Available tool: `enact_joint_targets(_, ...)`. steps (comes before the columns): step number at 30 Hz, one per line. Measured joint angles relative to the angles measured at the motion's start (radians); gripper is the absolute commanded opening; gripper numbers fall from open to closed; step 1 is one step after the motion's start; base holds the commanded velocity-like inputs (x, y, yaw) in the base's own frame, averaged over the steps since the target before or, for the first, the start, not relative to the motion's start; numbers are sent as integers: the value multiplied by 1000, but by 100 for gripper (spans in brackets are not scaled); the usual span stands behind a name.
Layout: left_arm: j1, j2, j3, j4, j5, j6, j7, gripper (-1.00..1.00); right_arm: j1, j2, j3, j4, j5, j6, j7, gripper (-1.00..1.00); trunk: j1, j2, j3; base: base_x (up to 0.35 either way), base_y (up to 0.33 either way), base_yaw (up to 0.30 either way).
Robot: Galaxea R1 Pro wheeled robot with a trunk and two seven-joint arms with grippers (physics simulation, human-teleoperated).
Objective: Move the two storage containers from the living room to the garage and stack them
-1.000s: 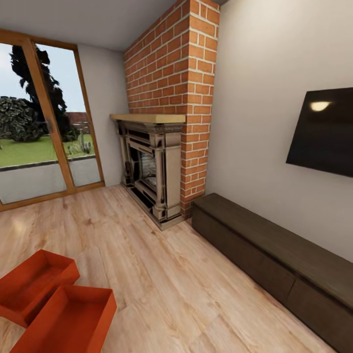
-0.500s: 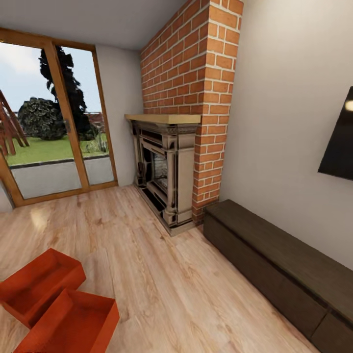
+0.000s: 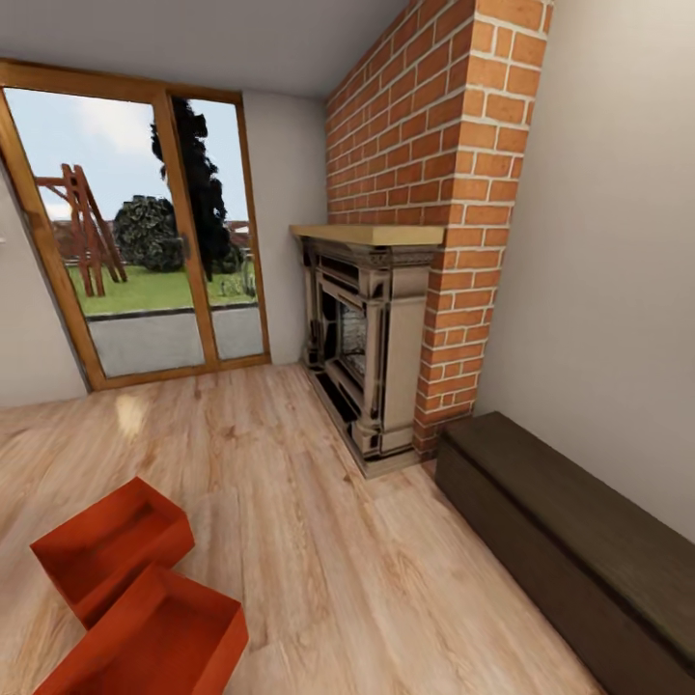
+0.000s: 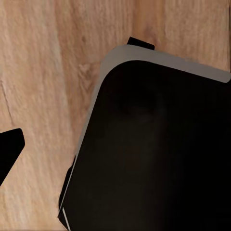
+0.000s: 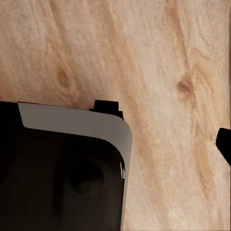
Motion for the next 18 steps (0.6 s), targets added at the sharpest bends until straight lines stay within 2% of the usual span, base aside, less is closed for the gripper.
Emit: enact_joint_targets(18, 0, 0, 0, -1, 1, -3, 1, 100, 0, -2, 0, 0, 0, 1, 0, 100, 0, 0, 0, 237, -163, 300)
